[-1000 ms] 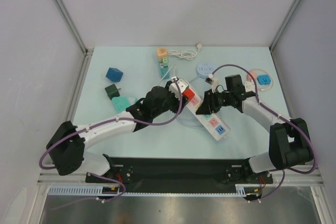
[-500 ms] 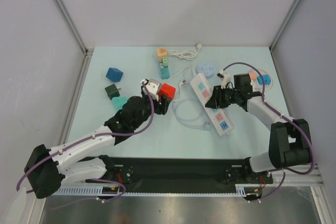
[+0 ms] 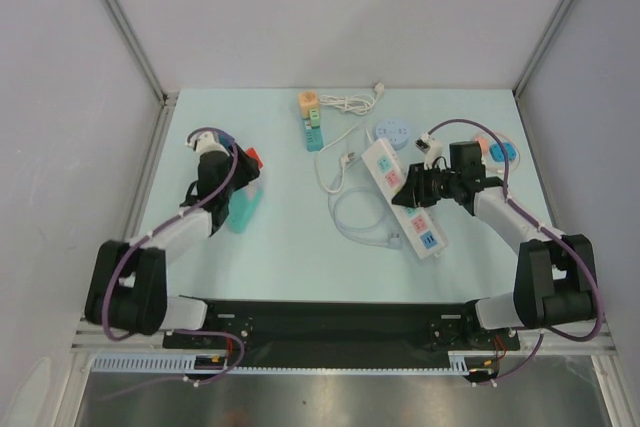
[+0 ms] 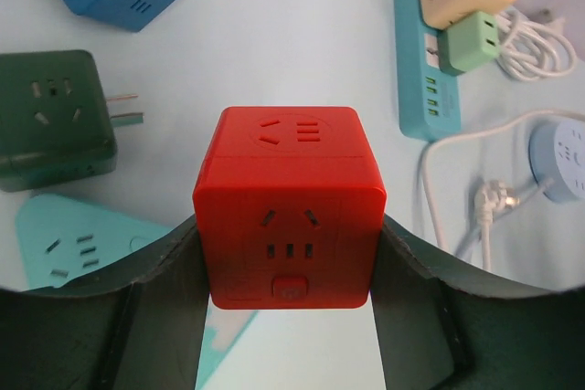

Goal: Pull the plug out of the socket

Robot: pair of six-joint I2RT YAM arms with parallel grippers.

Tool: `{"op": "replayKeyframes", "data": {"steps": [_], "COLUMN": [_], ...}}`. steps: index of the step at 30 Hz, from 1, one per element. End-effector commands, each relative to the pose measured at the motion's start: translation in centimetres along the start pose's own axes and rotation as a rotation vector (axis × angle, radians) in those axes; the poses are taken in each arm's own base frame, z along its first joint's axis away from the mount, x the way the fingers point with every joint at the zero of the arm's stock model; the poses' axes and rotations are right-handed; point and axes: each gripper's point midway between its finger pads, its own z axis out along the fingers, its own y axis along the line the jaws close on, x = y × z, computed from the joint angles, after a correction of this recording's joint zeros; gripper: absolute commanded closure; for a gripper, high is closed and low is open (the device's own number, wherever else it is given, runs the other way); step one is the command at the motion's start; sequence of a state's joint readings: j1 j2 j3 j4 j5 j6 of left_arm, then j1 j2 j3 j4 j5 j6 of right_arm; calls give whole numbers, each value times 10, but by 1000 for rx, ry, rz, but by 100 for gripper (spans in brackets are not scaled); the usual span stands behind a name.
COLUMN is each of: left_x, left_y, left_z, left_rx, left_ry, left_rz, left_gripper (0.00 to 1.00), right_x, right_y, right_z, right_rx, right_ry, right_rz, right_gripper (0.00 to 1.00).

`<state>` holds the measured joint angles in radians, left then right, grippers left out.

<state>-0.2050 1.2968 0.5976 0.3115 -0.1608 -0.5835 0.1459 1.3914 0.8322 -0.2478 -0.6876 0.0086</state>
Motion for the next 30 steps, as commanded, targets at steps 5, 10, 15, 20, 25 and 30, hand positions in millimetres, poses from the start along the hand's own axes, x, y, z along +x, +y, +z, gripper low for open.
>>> {"op": "replayKeyframes", "data": {"steps": [5,10,15,20,25,30], "left_x": [-22,-14,-9,-13,-34,-49], "left_y": [-5,11,22,14,-9,-30], "left_z": [63,83,85,83,70,51], "left_rx": [-18,-82,-111,-64,35,125], "left_ry": [44,102,129,139,110,99], "left_rz": [-138,-151,-133,-117,-91,-53], "left_gripper": [100,92,68,37,13,4], "right_x": [-32,-37,-46,-55,-65,-65], "right_y": [16,14,11,5,-11,-30], "right_z": [-12,-17,-28,-41,-54,-53], "right_rx": [-46,-31,0,32,76,97], "right_ry": [-110,-128,-166,-208,-245,-229], "right_rz": [-119,-137,-169,-182,-154,-92], "right_gripper": [100,100,100,100,100,100]}}
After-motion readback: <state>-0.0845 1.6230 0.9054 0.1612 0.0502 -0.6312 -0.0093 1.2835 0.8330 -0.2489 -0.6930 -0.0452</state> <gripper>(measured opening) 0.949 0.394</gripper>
